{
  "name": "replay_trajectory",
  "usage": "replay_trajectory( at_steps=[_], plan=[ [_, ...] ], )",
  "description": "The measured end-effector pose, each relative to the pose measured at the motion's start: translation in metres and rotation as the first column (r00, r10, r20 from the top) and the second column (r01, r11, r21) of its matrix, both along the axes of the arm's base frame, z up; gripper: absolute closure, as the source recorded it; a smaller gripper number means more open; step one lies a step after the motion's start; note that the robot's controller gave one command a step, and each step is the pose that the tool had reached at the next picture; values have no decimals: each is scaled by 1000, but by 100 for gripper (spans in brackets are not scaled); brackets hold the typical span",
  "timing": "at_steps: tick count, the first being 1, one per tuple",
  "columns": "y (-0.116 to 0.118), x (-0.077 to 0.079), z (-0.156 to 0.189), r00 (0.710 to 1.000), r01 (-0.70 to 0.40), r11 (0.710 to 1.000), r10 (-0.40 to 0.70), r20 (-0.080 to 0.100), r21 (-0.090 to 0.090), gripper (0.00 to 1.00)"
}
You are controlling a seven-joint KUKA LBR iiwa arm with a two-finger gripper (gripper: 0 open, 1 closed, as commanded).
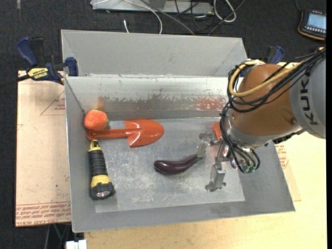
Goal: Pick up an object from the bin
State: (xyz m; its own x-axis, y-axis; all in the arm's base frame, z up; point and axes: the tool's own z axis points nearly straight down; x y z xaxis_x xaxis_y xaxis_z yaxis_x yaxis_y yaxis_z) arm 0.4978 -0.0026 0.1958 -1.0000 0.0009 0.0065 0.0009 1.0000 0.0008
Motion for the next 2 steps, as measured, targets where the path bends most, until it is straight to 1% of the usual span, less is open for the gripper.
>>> replay_trajectory(
  at_steps=[1,2],
  plan=[
    [0,2,3,1000,0,1000,0,7,0,0],
    [39,86,-123,984,-180,984,180,13,0,0]
  ],
)
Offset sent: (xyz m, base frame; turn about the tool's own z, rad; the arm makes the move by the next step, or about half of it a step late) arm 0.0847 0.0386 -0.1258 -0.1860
